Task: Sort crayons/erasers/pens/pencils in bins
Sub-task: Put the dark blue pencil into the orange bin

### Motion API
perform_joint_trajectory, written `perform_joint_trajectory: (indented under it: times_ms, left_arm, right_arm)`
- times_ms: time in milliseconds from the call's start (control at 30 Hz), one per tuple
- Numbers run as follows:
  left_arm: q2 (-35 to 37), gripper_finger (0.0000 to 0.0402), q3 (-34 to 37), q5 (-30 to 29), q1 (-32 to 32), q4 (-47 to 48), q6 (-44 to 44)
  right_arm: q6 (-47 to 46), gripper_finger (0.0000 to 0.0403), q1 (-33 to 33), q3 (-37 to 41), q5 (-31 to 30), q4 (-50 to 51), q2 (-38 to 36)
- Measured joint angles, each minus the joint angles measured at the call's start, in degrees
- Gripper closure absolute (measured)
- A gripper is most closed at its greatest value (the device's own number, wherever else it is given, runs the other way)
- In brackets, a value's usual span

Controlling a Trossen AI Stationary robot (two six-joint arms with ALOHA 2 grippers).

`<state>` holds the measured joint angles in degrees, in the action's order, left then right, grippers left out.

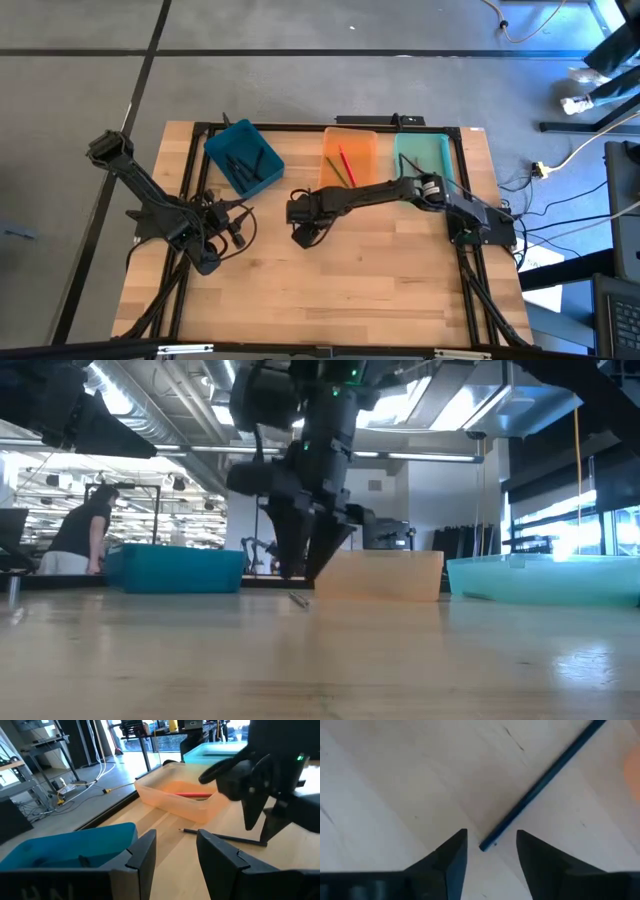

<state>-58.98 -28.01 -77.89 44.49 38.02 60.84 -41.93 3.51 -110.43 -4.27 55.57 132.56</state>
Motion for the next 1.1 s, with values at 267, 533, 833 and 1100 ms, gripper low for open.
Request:
perform_joint_trajectory:
  times_ms: [267,533,833,1100]
  left_arm:
    - [0.0,0.0266,0.0,0.5,0.0,0.1,0.0]
    - [0.0,0.0266,0.0,0.5,0.0,0.1,0.0]
    - [0.0,0.0266,0.0,0.5,0.0,0.1,0.0]
    - [0.0,0.0266,0.0,0.7,0.0,0.1,0.0]
  right_arm:
    - [0.5,0.0248,-0.3,-0.3,1.1,-0.8,4.3]
    - [1.8,0.0332,-0.5,-0.6,2.8,2.6,5.8]
    - [3.4,0.0383,-0.8,-0.7,5.9,6.3,5.7]
    - [5.0,0.0379,-1.2,-0.7,6.1,6.4,5.7]
